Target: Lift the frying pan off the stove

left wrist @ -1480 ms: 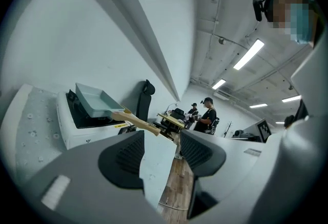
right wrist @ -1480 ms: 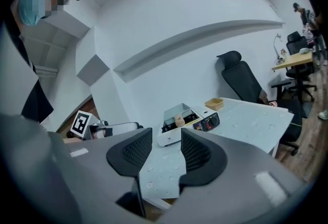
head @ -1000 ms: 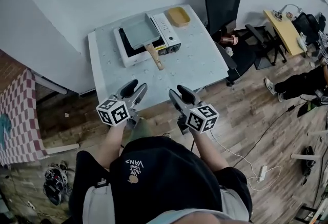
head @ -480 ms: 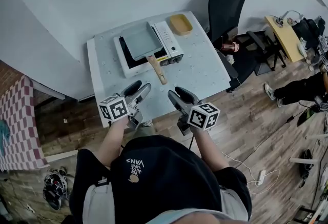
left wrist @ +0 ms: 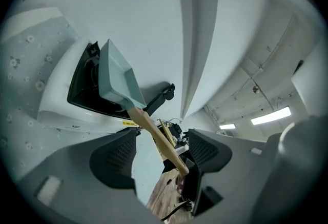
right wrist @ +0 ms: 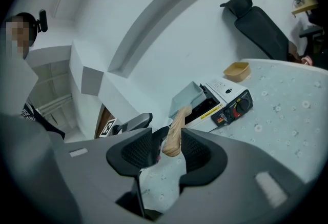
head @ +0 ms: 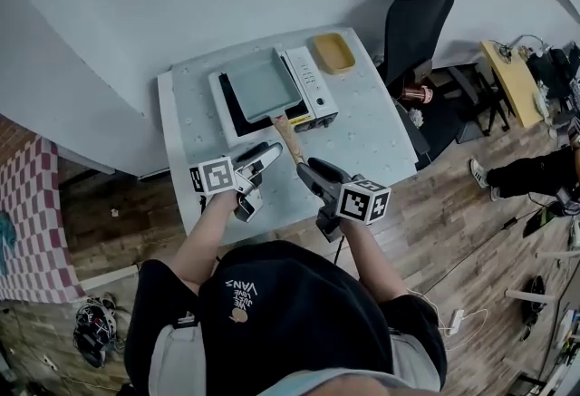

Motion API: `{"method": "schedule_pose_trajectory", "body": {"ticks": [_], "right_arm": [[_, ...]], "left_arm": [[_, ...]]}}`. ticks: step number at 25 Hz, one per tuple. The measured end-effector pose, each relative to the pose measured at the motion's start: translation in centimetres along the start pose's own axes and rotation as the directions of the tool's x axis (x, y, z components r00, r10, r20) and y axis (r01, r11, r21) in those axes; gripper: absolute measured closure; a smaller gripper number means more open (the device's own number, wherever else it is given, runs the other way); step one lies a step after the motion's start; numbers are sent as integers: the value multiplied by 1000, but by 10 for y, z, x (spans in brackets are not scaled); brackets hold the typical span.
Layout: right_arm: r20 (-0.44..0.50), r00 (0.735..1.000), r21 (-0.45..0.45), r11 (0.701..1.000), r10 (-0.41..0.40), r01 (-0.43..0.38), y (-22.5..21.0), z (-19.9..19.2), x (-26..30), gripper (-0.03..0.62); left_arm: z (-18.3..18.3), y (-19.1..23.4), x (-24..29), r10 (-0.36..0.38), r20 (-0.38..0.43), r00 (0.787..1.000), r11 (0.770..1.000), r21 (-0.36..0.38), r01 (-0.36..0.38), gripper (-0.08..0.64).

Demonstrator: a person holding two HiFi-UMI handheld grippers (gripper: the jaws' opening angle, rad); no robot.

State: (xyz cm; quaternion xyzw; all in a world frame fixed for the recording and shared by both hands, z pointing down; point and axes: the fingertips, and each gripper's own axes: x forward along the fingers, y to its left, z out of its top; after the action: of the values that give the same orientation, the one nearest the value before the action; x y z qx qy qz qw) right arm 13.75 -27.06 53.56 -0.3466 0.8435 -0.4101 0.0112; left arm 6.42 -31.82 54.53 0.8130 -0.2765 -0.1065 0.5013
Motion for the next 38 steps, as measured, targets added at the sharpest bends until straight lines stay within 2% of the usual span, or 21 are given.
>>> {"method": "schedule_pose_trajectory", "body": {"ticks": [6, 11, 20, 31, 33, 38], "right_arm": [[-57, 998, 92, 995, 33, -28, -7, 3, 19, 423], [-108, 993, 134, 990, 54, -39, -10, 2, 29, 423], [-149, 982, 216, 973, 112, -79, -13, 1, 44, 425], [-198, 965, 274, 955, 173, -115, -13, -7, 54, 436], [-203, 963, 276, 954, 179, -119, -12, -8, 55, 436], [-226, 960, 248, 963, 164, -107, -13, -11, 56, 437]], "left_arm": [[12, 20, 18, -31, -13, 999, 995, -96, 30, 262], [14, 24, 37, -67, -44, 997, 991, -116, 61, 264], [12, 34, 68, -128, -76, 989, 974, -196, 111, 264], [12, 42, 86, -112, -81, 990, 972, -216, 92, 268], [13, 42, 87, -107, -81, 991, 972, -218, 88, 314], [13, 46, 87, -88, -75, 993, 964, -256, 66, 339]]}}
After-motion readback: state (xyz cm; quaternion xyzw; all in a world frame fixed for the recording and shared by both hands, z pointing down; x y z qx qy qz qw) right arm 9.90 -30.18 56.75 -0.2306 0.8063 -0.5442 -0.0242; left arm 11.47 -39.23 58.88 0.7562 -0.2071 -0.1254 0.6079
